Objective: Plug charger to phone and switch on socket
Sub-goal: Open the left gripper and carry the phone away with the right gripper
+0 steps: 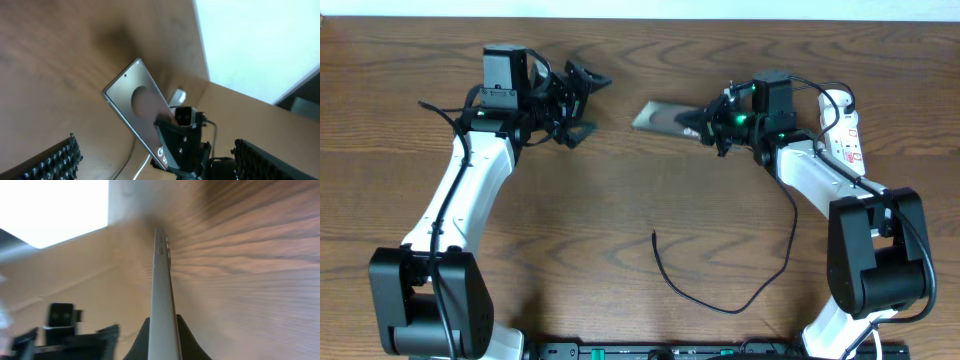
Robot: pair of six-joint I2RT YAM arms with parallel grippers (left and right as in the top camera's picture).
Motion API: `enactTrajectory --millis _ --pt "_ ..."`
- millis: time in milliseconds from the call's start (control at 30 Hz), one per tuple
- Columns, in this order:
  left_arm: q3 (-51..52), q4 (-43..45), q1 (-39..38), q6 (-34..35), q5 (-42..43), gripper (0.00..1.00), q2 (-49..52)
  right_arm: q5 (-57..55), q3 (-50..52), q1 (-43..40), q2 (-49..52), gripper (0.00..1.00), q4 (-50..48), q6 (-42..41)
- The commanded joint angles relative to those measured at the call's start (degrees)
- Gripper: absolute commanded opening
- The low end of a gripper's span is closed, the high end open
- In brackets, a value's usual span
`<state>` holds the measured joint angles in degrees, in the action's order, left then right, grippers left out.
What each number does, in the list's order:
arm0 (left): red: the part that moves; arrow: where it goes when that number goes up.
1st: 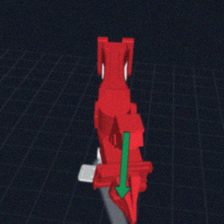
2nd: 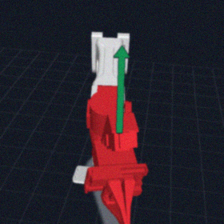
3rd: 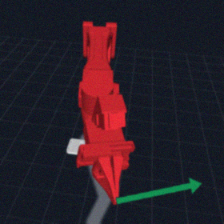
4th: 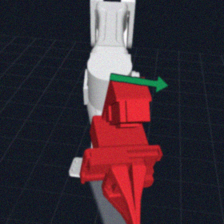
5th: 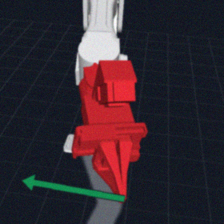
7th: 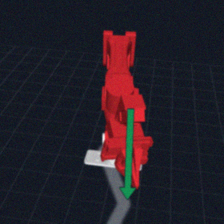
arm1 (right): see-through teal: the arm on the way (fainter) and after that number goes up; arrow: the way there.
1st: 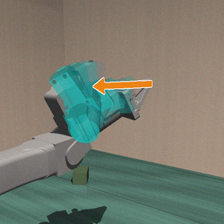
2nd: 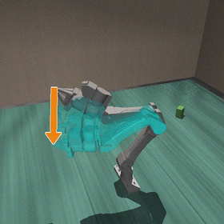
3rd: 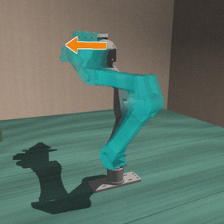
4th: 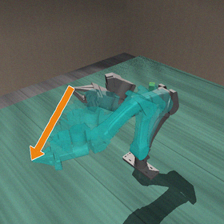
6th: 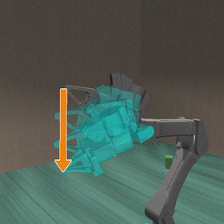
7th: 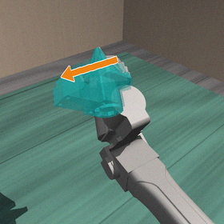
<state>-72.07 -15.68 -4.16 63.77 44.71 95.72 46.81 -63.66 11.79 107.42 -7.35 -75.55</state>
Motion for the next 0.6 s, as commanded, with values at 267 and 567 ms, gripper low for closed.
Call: enactTrajectory --millis 267,567 --pt "-1.3 12.4 -0.8 3.1 -6.0 0.94 -0.9 -0.2 -0.8 0.5 -0.2 0.01 -37.5 -28.1" --pt "-1.2 23.4 -4.1 6.0 -7.0 0.94 -0.9 0.2 -0.8 1.4 -0.2 0.01 -37.7 -29.1"
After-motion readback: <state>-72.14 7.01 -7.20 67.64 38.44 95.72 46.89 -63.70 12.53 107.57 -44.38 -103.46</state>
